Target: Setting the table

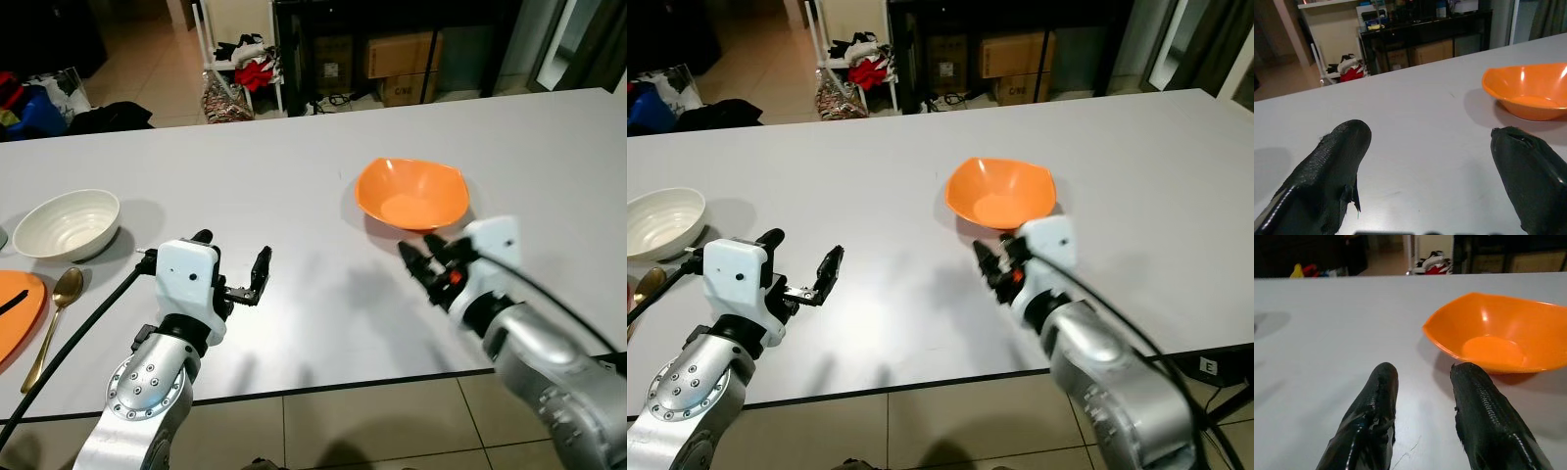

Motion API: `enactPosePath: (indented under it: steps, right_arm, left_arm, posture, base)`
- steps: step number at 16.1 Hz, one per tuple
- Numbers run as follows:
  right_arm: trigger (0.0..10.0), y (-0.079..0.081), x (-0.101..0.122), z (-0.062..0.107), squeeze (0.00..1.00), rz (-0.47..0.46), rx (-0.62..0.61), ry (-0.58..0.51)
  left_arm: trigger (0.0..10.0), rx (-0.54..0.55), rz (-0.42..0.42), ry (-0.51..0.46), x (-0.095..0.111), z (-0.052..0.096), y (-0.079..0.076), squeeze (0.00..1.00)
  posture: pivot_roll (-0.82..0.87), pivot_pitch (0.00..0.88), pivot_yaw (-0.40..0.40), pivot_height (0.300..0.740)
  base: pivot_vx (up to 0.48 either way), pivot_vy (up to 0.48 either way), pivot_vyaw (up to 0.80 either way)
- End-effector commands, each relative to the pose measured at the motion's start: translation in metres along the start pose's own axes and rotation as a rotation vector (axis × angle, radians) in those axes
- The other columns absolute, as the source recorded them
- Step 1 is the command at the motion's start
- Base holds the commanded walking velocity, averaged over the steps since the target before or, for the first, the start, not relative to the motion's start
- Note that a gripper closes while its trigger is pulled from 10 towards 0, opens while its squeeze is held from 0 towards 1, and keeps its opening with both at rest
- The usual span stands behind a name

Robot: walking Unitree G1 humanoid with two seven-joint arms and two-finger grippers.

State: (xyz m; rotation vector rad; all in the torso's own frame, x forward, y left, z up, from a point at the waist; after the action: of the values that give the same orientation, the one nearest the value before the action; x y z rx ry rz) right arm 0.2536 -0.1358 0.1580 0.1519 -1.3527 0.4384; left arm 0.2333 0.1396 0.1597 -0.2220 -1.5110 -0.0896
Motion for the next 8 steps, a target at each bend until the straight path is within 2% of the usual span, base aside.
enactPosePath:
  steps: [1,8]
  right_arm:
    - [10.0,0.0016,0.0025,-0.0002,0.00,0.023,-0.001,-0.022]
    - [10.0,0.0013,-0.0056,-0.0042,0.00,0.064,-0.037,-0.023]
  left_arm:
    - [10.0,0.016,-0.008,-0.011,0.0038,0.0016,0.0021,0.00]
    - [10.0,0.019,-0.010,-0.008,0.0031,0.0009,0.0017,0.00]
  posture:
    - [-0.09,0.000,0.092,0.740]
    - [-0.08,0.000,0.089,0.740]
  base:
    - [0.000,0.000,0.00]
    - [0.000,0.000,0.00]
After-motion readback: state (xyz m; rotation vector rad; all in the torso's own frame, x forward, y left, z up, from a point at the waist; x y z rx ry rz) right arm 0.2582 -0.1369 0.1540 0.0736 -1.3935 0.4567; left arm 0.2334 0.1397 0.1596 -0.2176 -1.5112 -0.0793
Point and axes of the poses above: a point about 5 cm out from each wrist's last joint towards the gripper, its own z axis pointing back from the gripper into the wrist, its own x axis along the axis of the wrist's last joint, y = z × x, the point moved 2 cm from there along -z, pointing out of the wrist towards the gripper, and after that the axes turned 10 degrees about z, right-handed, at the moved point
